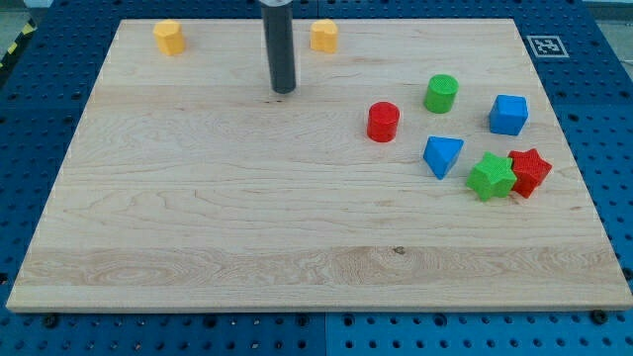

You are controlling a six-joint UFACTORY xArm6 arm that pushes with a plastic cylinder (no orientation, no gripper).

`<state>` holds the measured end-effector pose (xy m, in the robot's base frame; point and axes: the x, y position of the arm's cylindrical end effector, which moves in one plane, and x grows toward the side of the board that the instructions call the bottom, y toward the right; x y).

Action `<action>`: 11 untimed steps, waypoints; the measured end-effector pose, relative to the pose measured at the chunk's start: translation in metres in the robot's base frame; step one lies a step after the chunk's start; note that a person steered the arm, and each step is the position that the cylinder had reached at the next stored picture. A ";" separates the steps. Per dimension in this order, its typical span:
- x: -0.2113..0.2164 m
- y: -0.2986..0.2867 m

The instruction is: Move your arm towards the yellow heart

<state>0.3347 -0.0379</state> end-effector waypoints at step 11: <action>-0.095 0.103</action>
